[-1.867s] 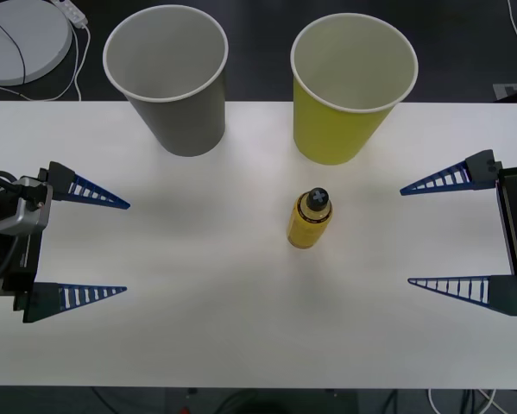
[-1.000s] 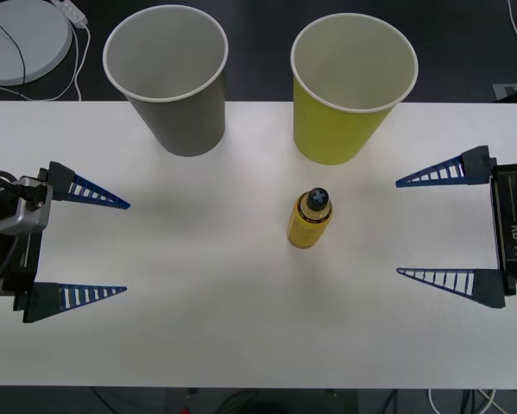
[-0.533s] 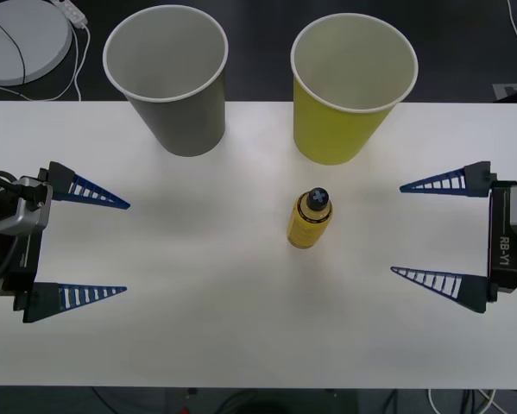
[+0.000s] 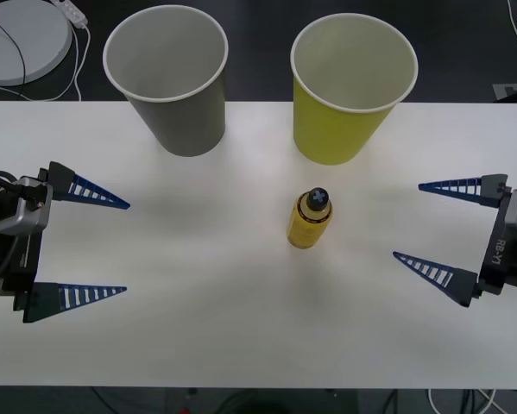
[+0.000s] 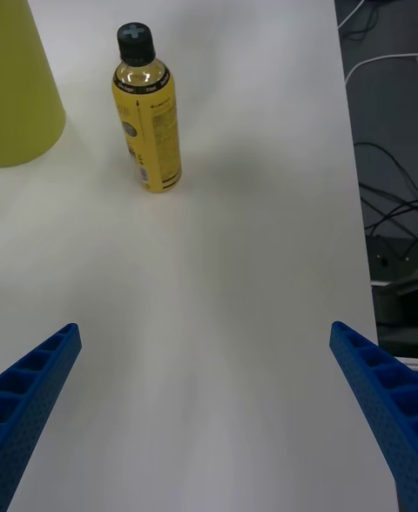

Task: Put the can into the green bin and the plastic bottle into the gray bin

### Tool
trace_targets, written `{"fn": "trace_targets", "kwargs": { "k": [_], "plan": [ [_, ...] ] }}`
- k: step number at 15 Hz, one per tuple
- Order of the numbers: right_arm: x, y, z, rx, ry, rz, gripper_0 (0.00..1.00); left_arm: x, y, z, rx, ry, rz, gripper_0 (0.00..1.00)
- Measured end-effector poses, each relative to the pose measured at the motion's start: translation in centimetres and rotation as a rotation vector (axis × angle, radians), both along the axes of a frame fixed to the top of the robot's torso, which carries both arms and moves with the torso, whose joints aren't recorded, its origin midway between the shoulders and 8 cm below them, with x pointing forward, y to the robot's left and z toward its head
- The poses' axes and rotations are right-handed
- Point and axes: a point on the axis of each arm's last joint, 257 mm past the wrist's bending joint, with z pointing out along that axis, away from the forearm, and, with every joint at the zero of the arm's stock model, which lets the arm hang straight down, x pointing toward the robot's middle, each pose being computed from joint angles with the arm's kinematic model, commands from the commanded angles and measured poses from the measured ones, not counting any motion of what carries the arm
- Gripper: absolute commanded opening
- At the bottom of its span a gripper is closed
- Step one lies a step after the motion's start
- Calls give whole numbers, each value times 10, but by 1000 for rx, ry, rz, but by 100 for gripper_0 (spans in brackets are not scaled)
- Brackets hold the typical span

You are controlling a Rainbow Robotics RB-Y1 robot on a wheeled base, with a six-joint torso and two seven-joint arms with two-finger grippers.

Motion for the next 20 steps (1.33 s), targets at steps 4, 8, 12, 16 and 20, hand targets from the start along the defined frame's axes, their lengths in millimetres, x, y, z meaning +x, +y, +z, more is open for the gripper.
{"fn": "trace_targets", "kwargs": {
  "k": [4, 8, 12, 16, 20],
  "plan": [
    [3, -6, -12, 23, 5, -60, 100, 0, 0, 0, 0, 0, 0, 100],
    [5, 8, -28, 52, 25, -84, 100, 0, 0, 0, 0, 0, 0, 100],
    [11, 26, -33, 99, 34, -102, 100, 0, 0, 0, 0, 0, 0, 100],
    [21, 37, -40, 123, 39, -123, 100, 0, 0, 0, 0, 0, 0, 100],
    [31, 49, -52, 135, 53, -110, 100, 0, 0, 0, 0, 0, 0, 100]
  ]
}}
